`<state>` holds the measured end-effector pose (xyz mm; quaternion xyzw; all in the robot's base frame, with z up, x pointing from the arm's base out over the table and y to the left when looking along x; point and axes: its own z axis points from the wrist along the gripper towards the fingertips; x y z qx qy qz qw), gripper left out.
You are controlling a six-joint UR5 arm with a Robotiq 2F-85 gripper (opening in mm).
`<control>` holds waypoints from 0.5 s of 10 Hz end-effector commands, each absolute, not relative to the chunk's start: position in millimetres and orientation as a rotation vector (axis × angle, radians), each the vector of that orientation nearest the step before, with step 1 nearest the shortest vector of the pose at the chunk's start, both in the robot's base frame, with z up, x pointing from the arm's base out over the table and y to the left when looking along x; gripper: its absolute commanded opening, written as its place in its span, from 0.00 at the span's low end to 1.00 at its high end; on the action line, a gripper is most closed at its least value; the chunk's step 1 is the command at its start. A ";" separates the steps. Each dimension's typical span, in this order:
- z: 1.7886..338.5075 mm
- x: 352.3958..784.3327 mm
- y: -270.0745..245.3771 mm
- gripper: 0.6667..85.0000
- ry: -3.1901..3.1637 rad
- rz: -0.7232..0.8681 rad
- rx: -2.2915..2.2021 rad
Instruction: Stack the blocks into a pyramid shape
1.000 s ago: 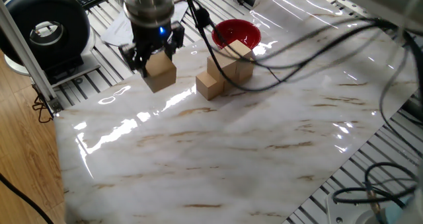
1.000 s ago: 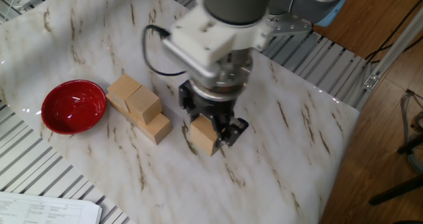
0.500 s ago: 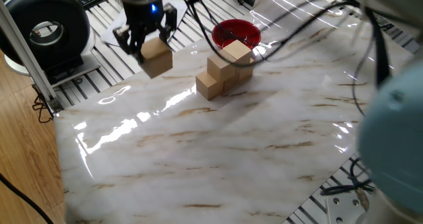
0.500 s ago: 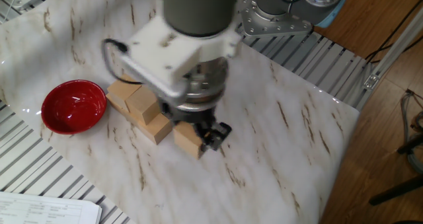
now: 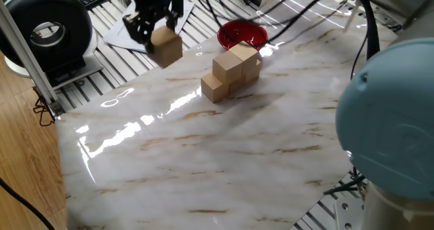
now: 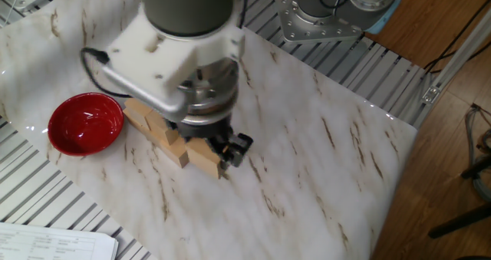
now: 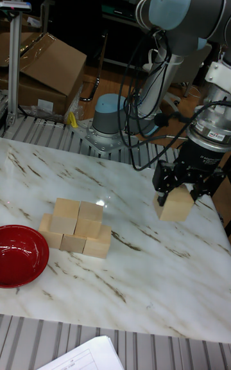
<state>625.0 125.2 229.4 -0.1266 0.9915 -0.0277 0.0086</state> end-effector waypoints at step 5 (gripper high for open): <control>242.7 697.0 92.1 0.00 2.513 -0.463 -1.529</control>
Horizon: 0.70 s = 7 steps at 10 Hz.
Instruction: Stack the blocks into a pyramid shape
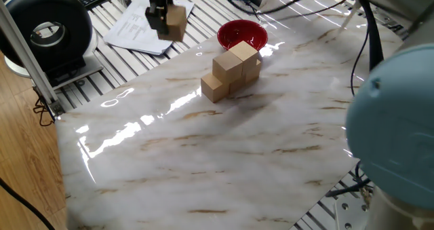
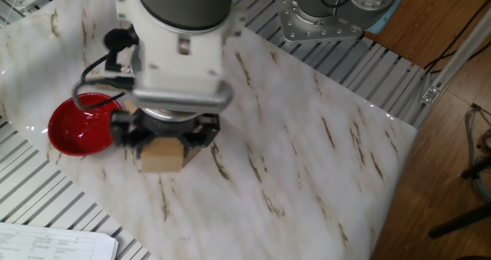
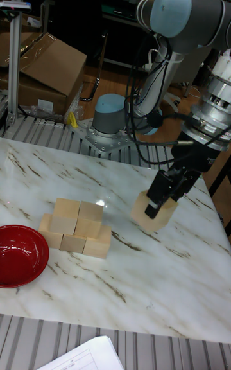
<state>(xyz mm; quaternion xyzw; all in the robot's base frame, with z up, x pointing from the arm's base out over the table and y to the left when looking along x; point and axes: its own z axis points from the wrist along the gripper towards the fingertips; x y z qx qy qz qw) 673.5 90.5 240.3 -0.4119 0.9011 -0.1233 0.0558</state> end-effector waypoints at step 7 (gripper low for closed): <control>222.5 670.9 110.0 0.00 2.305 -0.256 -1.647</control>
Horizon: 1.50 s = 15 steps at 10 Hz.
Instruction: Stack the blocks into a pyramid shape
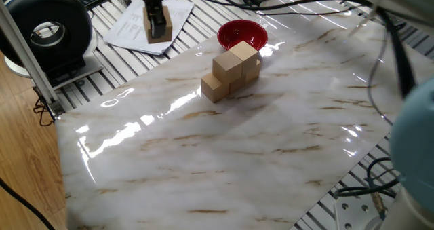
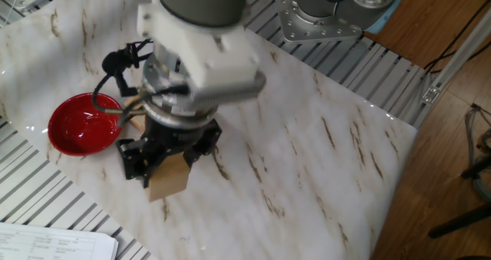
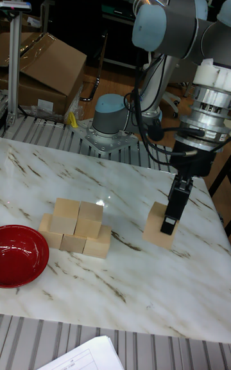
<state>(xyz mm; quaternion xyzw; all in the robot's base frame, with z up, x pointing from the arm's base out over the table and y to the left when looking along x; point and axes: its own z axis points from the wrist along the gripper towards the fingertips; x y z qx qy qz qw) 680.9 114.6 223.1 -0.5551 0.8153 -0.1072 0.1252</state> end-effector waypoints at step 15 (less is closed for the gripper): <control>225.0 667.3 98.7 0.00 2.391 -0.291 -1.612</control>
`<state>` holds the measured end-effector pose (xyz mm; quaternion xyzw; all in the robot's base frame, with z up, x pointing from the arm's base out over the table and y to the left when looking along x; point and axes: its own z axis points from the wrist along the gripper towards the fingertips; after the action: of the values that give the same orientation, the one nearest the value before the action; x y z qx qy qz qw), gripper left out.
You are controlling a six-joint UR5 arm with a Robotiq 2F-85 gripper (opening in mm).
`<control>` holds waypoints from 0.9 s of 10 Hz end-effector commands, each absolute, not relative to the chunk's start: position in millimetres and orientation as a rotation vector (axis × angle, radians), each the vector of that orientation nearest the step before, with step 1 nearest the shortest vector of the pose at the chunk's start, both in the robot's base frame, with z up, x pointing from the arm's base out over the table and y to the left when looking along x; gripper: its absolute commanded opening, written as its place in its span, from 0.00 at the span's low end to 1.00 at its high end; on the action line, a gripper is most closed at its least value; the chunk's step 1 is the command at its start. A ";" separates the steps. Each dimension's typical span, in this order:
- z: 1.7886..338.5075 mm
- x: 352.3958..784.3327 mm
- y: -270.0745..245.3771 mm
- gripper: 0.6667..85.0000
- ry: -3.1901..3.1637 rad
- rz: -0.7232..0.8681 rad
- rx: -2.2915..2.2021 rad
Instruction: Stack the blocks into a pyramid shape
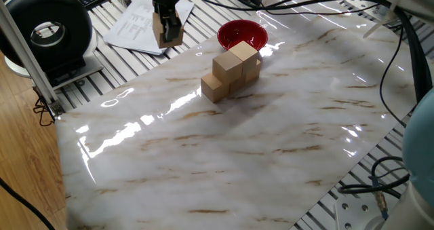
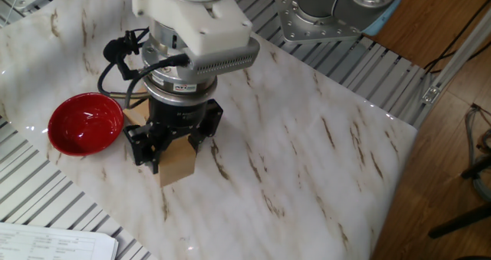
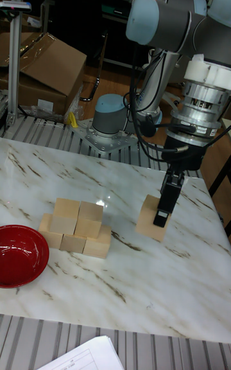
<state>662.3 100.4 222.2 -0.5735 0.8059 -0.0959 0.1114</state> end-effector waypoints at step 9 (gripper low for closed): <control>230.4 680.1 89.3 0.00 2.429 -0.351 -1.472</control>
<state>679.2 89.4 228.8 -0.5114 0.8395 -0.1235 0.1361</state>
